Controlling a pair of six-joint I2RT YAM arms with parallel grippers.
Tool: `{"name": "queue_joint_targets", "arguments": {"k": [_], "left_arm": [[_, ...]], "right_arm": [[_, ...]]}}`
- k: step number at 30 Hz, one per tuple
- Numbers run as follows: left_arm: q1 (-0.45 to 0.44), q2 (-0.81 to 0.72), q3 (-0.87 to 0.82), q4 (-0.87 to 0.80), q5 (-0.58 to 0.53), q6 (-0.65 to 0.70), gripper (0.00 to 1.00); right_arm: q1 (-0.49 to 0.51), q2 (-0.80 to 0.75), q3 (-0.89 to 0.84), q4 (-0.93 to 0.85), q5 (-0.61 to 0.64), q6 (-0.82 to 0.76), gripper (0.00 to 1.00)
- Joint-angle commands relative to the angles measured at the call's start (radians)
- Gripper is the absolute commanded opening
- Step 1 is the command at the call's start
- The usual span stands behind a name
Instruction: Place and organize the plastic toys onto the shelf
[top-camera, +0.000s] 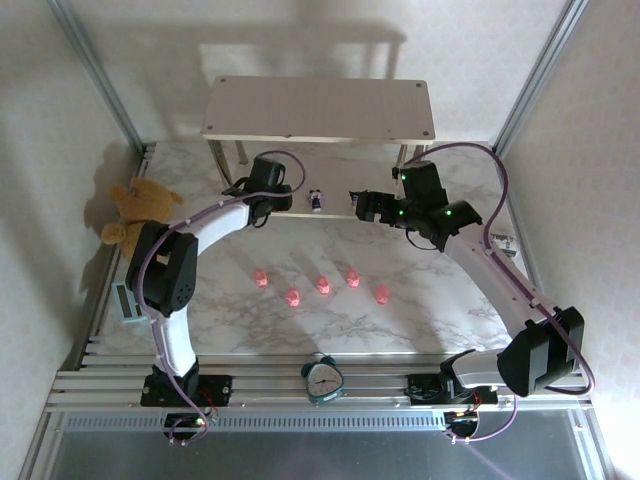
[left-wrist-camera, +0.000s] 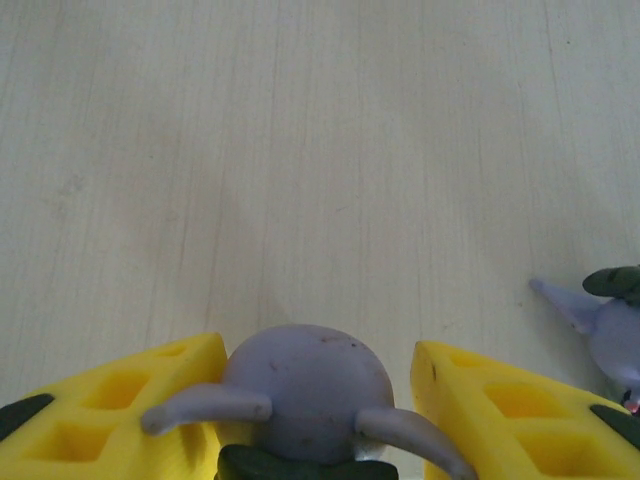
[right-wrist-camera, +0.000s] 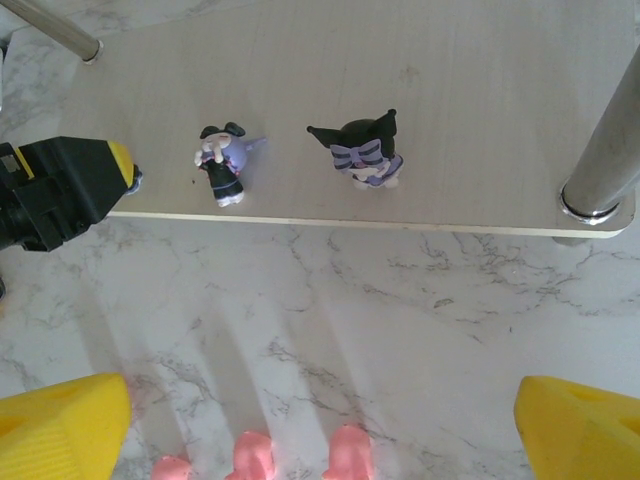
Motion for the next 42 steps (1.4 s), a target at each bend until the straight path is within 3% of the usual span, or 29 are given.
{"name": "queue_joint_targets", "arguments": {"k": [1,16,42], "left_arm": [[0.011,0.024,0.042,-0.012,-0.012,0.011,0.28],[0.017,0.029,0.019,0.019,-0.013,-0.060,0.29],[0.013,0.007,-0.009,0.025,-0.026,-0.086,0.40]], "right_arm": [[-0.007,0.014,0.020,0.016,0.006,-0.001,0.99],[-0.008,0.029,0.032,0.014,-0.005,-0.004,0.99],[-0.007,0.014,0.020,0.020,-0.009,0.001,0.99]]}}
